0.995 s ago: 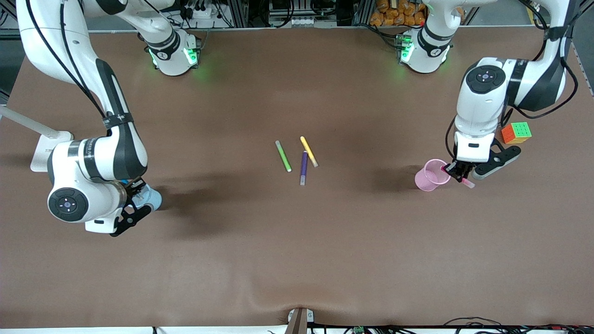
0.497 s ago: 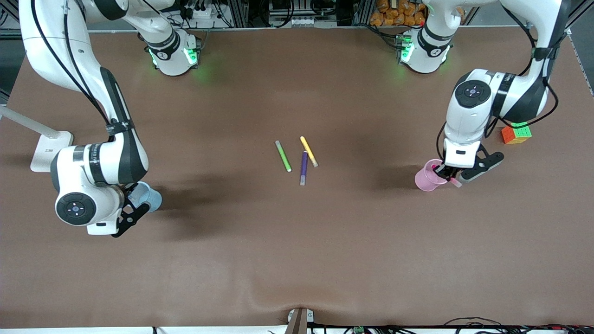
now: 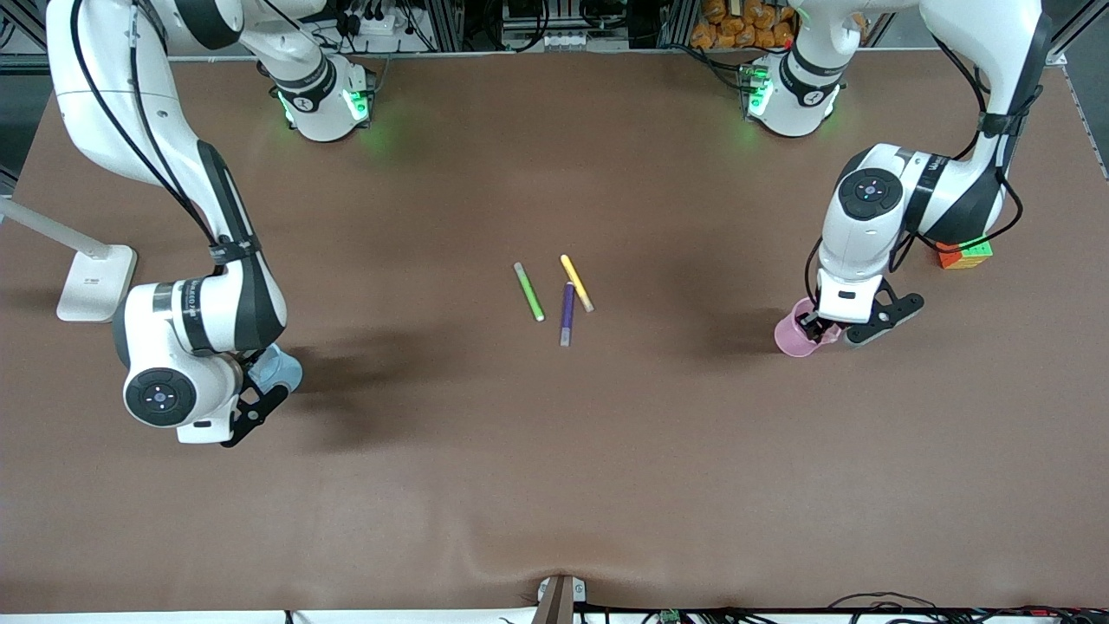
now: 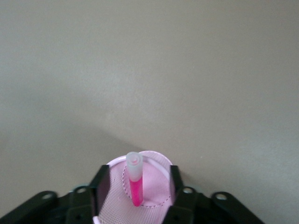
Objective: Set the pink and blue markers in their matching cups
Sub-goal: 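Lower the pink marker into the pink cup while the right gripper lowers blue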
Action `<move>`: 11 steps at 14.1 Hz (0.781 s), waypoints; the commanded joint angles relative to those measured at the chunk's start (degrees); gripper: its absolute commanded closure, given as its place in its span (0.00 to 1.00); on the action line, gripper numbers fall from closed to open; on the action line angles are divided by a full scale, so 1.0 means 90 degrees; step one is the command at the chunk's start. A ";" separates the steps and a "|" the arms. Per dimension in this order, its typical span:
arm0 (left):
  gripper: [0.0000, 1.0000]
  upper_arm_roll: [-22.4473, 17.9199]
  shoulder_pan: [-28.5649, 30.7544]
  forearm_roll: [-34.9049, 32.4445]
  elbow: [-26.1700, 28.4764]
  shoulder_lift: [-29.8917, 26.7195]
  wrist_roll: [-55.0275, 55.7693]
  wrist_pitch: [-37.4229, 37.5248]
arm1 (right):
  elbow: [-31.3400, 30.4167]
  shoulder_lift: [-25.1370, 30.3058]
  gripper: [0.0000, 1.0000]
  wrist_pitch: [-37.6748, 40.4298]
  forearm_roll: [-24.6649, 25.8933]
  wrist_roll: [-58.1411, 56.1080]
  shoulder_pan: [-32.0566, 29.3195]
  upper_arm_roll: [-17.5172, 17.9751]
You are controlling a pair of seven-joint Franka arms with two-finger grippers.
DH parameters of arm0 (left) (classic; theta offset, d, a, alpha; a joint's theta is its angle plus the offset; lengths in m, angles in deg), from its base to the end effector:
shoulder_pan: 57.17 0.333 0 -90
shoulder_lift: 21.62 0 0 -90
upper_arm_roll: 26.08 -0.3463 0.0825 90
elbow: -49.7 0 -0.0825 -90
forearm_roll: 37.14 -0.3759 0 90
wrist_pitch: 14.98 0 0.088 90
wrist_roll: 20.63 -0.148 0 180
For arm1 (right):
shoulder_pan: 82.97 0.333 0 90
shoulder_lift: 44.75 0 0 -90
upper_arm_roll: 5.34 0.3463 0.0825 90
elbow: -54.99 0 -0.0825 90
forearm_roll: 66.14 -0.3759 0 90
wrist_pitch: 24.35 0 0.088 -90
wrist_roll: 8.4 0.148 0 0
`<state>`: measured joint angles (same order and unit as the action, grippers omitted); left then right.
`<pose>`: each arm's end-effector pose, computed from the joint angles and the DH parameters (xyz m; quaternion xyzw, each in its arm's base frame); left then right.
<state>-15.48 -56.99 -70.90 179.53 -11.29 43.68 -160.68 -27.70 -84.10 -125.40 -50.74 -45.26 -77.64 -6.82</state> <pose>0.5428 -0.0937 0.2869 -0.9586 -0.2302 -0.1376 0.0958 0.6782 0.0141 0.2539 0.8949 0.3859 -0.2108 0.0764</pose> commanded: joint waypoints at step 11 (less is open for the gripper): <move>0.00 0.0893 -0.0019 0.1943 -0.2402 0.0268 -0.1195 0.2457 | -0.0089 -0.0081 0.56 -0.0149 0.0018 0.0355 0.0003 0.0067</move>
<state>-7.79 -57.37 -56.29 162.38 -10.45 36.92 -142.58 -28.61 -84.77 -126.62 -50.78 -42.99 -77.42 -6.60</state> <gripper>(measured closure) 0.000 0.656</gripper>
